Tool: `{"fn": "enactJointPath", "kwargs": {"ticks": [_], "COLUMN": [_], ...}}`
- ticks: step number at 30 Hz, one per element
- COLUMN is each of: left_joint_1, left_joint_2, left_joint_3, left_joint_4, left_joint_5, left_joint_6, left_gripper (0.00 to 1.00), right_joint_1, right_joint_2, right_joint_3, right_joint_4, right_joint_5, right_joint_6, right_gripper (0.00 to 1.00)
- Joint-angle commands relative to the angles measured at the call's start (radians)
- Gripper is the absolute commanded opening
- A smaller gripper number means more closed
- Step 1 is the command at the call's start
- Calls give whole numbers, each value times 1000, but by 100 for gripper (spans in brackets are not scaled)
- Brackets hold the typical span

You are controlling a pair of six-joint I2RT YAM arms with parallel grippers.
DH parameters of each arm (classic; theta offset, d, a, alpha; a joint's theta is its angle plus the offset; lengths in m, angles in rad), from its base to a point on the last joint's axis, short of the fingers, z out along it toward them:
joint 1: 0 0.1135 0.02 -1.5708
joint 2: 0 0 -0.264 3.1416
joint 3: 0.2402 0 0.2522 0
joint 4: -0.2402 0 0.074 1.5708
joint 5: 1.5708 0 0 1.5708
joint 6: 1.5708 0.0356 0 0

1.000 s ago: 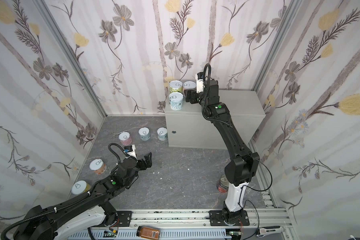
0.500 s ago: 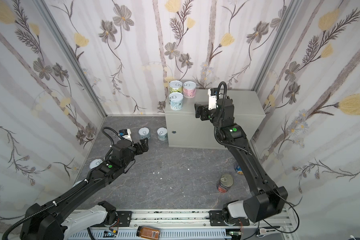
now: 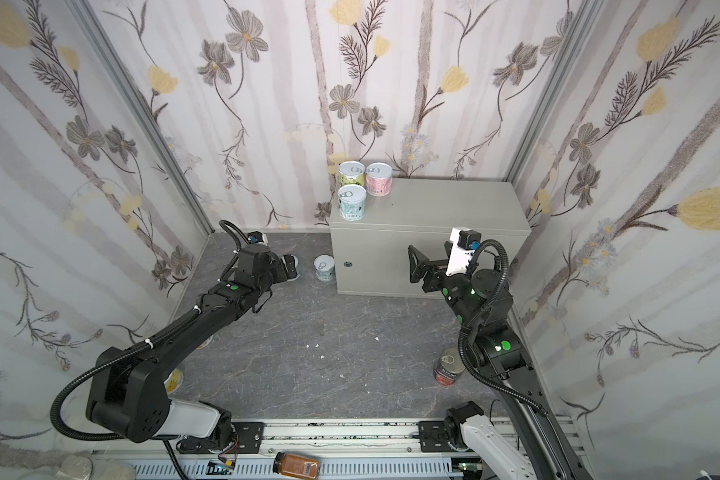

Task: Place and organize the canned foods onto the counter
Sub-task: 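Open and withdraw the right gripper while the left gripper reaches toward the floor cans, then lower the left gripper over the light-blue can by the cabinet and close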

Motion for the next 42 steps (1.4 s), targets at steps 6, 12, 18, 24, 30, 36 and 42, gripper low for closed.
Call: {"fn": "enactJointPath", "kwargs": {"ticks": [6, 12, 18, 24, 30, 36, 42], "left_joint_1": [33, 43, 70, 77, 81, 81, 80], "left_joint_2": [256, 429, 549, 606, 640, 651, 666], "left_joint_3": [148, 255, 341, 378, 394, 402, 413], "left_joint_4": [0, 26, 45, 72, 77, 82, 78], "left_joint_5": [37, 14, -12, -48, -64, -73, -46], "left_joint_6": [89, 130, 144, 170, 168, 170, 161], "left_gripper": [100, 100, 99, 99, 95, 92, 90], "right_joint_1": [68, 83, 84, 84, 84, 84, 85], "right_joint_2": [-126, -163, -169, -148, -123, -115, -118], "right_joint_3": [-143, -186, -231, -244, -249, -256, -262], "right_joint_4": [27, 25, 20, 30, 53, 59, 67], "right_joint_5": [-32, -53, -61, -66, -79, -83, -90], "right_joint_6": [53, 59, 47, 37, 39, 41, 48], "right_gripper": [100, 100, 100, 100, 100, 100, 100]}}
